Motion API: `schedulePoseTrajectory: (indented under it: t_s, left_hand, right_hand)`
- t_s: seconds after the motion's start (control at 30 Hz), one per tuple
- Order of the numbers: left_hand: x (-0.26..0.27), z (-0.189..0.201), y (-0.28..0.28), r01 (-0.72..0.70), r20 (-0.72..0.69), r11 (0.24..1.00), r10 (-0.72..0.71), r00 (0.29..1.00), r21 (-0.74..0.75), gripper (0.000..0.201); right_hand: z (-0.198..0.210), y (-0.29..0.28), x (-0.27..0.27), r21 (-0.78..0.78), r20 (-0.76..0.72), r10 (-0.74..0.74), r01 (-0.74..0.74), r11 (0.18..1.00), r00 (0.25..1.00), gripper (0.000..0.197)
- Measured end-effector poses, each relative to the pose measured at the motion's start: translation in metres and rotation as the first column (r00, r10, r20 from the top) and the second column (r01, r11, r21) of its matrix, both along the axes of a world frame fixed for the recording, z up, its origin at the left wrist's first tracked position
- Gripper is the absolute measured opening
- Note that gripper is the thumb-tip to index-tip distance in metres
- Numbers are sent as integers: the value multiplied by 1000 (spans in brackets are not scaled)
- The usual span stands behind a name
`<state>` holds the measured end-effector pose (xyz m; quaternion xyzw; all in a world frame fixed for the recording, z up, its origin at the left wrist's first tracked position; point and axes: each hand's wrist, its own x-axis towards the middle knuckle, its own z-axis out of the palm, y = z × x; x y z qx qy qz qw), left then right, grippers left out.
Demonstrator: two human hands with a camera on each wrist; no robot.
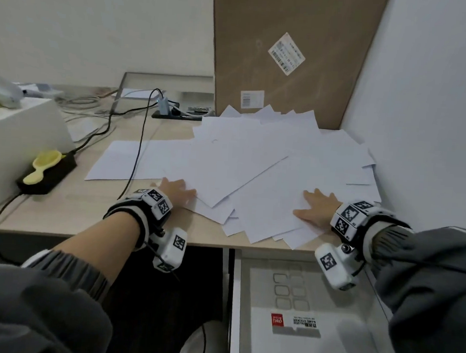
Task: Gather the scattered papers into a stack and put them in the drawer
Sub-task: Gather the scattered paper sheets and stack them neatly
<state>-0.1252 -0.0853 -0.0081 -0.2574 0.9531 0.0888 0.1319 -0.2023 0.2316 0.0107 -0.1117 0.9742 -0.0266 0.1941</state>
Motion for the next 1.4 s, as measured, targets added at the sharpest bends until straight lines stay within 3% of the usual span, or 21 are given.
schedulePoseTrajectory:
  t_s: [0.17,0.3,0.37,0.47,0.57,0.7,0.8,0.9,0.97,1.03,1.13,1.23,1.4]
  left_hand:
    - [-22,6,-8,-112,-153,976,142,978,189,47]
    - [-26,15,-21,-212,-184,947,259,948,240,65]
    - [-27,14,-19,-187,-137,956,221,966,227,68]
    - [-23,13,-7,-93,-66,981,105,992,172,61]
    - [-16,16,7,-3,-50,990,10,999,141,61]
    - [-10,21,18,28,-105,984,-9,994,179,49]
    - [-4,26,17,27,-111,978,-4,994,207,45]
    - [3,34,10,-4,-157,958,51,986,285,30]
    - [5,37,3,-36,-176,949,95,980,315,36]
    - [7,38,-3,-65,-176,948,125,976,312,43]
    - [-2,33,-12,-128,-179,931,199,964,341,54]
    - [-16,28,-16,-174,-236,898,286,929,403,58]
    - [-43,21,-12,-140,-218,924,228,949,354,75]
  right_hand:
    - [19,-20,-14,-27,71,127,-125,992,989,73]
    - [25,-15,-19,-137,22,70,-67,988,997,74]
    - [23,-8,-21,-197,-6,-29,28,980,1000,68]
    - [19,4,-17,-167,39,-102,107,980,994,66]
    - [12,9,-8,-136,93,-103,115,984,990,68]
    - [10,1,0,-177,117,-55,76,981,992,77]
    - [12,-8,-1,-222,115,-1,26,975,993,73]
    - [13,-12,-3,-386,112,19,26,922,994,64]
    - [13,-10,-4,-538,84,-63,98,837,994,57]
    - [12,-7,-7,-585,58,-148,154,796,987,53]
    - [9,0,-10,-541,55,-238,229,809,970,54]
    - [5,4,-10,-456,61,-216,220,862,974,59]
    - [0,-5,-11,-286,131,-112,146,947,985,73]
